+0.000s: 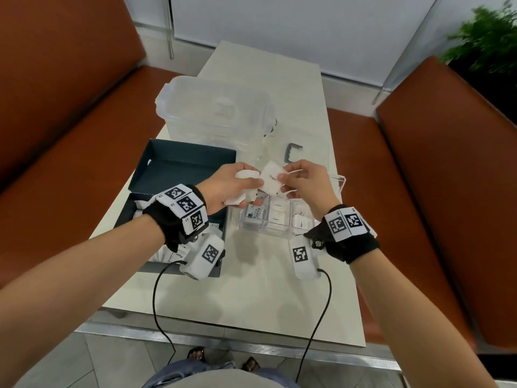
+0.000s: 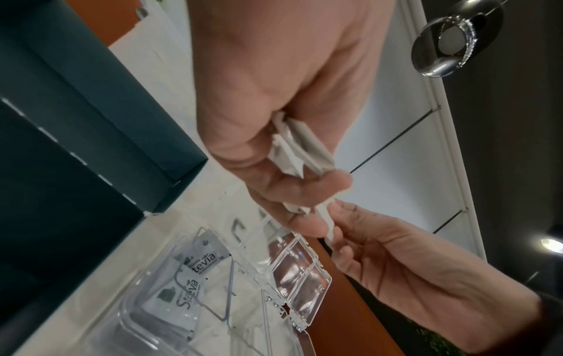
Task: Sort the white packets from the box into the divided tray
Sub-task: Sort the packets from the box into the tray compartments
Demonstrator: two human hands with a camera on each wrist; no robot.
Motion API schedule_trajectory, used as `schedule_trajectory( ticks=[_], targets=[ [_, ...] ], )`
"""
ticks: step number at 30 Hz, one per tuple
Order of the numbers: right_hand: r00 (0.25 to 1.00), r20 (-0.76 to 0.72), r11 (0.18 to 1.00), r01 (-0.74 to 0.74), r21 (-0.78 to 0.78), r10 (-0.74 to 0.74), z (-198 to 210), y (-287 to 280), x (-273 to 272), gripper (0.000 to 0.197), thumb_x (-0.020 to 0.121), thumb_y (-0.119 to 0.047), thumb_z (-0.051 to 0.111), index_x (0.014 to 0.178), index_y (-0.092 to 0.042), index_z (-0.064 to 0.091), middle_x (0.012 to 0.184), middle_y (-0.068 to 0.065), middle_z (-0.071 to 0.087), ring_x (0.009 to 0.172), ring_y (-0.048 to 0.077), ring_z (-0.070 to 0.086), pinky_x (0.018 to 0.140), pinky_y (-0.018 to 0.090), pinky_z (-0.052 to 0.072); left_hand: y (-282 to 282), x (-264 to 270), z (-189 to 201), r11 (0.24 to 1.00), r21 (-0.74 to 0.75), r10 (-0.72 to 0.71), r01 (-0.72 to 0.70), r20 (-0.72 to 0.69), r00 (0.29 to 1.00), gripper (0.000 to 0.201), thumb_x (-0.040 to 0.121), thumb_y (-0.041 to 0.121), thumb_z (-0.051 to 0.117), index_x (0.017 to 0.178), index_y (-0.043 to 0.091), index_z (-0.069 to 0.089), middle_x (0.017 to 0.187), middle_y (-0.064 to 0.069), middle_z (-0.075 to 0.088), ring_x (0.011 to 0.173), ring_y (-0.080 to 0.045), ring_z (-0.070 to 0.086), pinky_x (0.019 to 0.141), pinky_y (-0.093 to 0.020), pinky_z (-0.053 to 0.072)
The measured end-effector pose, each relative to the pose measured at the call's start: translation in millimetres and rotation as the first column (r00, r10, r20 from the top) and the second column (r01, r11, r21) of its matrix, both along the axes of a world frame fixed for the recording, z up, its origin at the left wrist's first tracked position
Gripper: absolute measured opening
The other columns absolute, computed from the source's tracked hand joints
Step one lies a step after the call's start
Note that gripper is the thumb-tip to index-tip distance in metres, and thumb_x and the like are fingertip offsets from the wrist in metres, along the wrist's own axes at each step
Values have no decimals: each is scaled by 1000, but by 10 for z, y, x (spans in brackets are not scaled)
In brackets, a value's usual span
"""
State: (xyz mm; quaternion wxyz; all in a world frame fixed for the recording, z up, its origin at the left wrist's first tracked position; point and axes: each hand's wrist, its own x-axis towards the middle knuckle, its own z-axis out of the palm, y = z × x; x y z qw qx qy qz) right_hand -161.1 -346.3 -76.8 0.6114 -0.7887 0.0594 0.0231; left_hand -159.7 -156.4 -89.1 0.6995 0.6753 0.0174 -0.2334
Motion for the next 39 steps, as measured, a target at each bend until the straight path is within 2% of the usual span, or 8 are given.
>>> schedule_trajectory(
  ticks=[4,11,17,20,27,31,36,39],
  targets=[
    [999,11,976,46,-211,-44,-55,-264,109,14,87,-2,64,101,-4,66,72,7,66,57,13,62,53,21,54,-54,4,6,999,5,37,-38,9,999,19,92,11,65,109,12,56,96,-13,73,64,-21,71,42,-19,44],
    [999,-42,837,-45,-545,26,-394,-270,159,10,89,-6,59,92,-5,68,78,16,70,53,11,60,56,16,50,-63,-31,27,998,47,50,-52,28,998,18,93,12,64,108,14,56,100,-12,73,71,-24,72,43,-20,45],
    [982,-158,655,-188,-732,105,-608,-71,175,19,87,-6,54,96,-7,70,106,15,65,94,29,63,83,32,53,-32,-49,19,997,48,64,-65,36,997,21,93,12,64,112,12,56,101,-12,73,76,-26,72,44,-21,46],
    [966,-226,543,-260,-799,130,-643,-11,165,22,88,-5,49,98,-9,68,106,15,65,91,31,64,83,39,55,-6,-53,7,997,43,65,-67,40,997,18,93,13,64,108,13,55,100,-12,73,76,-26,72,46,-21,46],
    [948,-238,276,-291,-916,211,-671,19,173,26,90,1,49,109,-4,67,109,16,64,95,36,63,81,39,54,14,-64,0,997,39,65,-66,40,997,15,93,13,63,106,14,55,97,-10,73,77,-26,71,48,-22,45],
    [932,-219,198,-282,-939,289,-703,-41,202,30,90,-4,56,118,-14,64,117,8,62,110,29,57,88,36,42,32,-69,7,997,36,63,-65,45,997,15,93,14,63,106,14,55,96,-9,73,78,-26,71,52,-24,46],
    [912,-292,46,-318,-947,288,-702,-50,195,28,83,-25,71,110,-28,65,107,-2,67,110,23,52,93,39,33,53,-63,4,997,48,61,-63,49,997,17,93,15,63,108,14,56,98,-9,74,80,-26,72,60,-29,49],
    [909,-307,27,-328,-944,281,-720,-25,194,25,83,-29,71,107,-33,64,107,-5,66,110,22,52,96,41,30,62,-64,-4,998,27,60,-61,32,998,16,93,15,64,106,15,56,97,-9,74,77,-25,72,54,-25,48]
  ],
)
